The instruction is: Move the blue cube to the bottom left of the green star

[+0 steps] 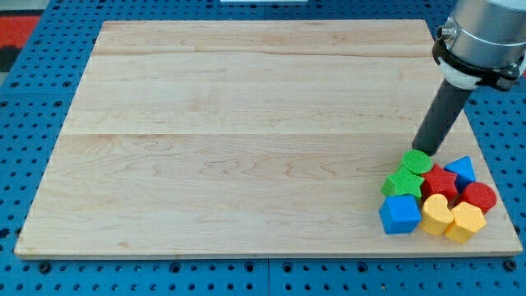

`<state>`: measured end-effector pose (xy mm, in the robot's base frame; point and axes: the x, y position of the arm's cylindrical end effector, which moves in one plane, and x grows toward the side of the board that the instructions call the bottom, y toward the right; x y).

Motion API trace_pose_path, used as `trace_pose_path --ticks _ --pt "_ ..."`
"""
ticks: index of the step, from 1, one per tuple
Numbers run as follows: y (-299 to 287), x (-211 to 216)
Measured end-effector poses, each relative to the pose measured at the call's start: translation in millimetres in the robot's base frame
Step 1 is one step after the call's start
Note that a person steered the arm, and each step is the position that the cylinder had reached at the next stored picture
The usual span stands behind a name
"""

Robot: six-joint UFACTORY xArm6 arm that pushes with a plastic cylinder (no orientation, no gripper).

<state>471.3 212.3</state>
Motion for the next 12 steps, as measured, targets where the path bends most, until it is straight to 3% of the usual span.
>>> trace_pose_path --ticks 1,2,3,4,5,6,9,12 --pt "0 -10" --pt "57 -20" --pt "122 5" --pt "132 65" --pt "113 118" --pt "86 139" --pt "31 131" --pt "17 124"
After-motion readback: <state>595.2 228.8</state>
